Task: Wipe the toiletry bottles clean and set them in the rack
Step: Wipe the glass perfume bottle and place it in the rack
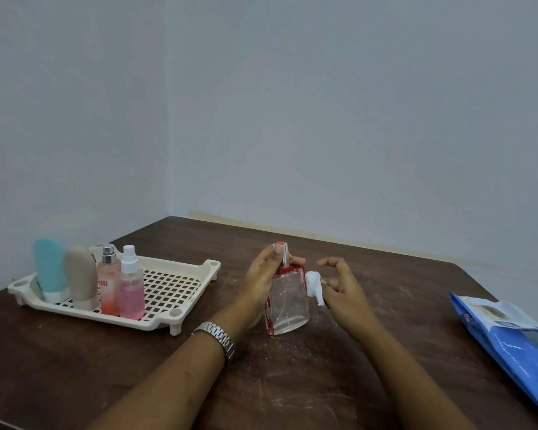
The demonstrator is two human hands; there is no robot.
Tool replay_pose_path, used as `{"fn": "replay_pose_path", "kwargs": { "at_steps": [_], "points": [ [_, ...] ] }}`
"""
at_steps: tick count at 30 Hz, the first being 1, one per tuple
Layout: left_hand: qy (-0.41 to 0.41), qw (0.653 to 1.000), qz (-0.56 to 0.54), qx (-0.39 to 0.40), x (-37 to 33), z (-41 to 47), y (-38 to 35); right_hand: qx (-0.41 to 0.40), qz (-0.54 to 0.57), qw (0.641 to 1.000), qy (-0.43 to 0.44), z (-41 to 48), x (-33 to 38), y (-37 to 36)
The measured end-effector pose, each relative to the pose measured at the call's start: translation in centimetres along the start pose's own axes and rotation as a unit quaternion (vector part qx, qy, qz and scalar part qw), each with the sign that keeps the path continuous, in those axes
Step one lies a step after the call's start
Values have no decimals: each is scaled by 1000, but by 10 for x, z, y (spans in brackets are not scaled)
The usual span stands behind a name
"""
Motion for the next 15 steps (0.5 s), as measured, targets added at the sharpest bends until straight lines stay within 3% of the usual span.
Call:
{"fn": "replay_pose_path", "kwargs": {
  "at_steps": [9, 15],
  "points": [
    [1, 1000, -8, -8, 1, 0, 4, 15, 25, 999, 26, 3, 4, -4],
    [18, 1000, -14, -10, 3, -1, 6, -4, -88, 994, 64, 2, 12, -2]
  ]
}}
Point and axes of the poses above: each hand's wrist, its own z-axis towards the middle knuckle, its own y-axis out of the back of the hand, x = y × z, the point moved 9 cm from there along z, towards the middle knuckle, and after that the axes turned 10 degrees about y, right-handed, at the moved point
